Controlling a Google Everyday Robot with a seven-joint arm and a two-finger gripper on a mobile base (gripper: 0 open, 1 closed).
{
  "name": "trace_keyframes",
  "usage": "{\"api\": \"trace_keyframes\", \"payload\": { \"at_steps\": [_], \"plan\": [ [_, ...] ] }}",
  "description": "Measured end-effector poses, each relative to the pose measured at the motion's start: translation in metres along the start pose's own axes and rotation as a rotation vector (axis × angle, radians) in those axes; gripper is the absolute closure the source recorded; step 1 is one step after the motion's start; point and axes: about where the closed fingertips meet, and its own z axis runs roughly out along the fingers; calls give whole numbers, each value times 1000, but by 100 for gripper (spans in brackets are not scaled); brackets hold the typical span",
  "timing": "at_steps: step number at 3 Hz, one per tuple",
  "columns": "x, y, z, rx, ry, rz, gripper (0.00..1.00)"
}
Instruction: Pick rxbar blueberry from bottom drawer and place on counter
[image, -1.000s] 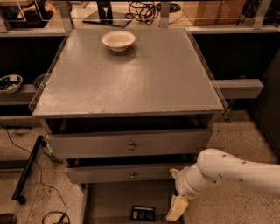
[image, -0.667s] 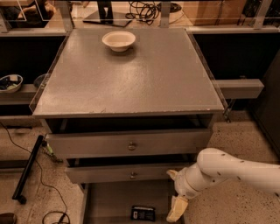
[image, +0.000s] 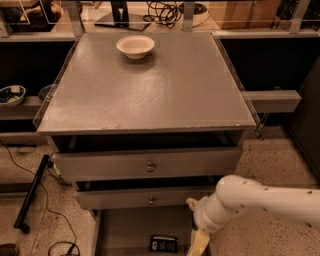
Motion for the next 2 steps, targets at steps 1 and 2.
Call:
{"api": "trace_keyframes", "payload": {
  "at_steps": [1,2],
  "plan": [
    [1,13,38,40,46,-61,0],
    [6,15,52,19,35,-45,0]
  ]
}}
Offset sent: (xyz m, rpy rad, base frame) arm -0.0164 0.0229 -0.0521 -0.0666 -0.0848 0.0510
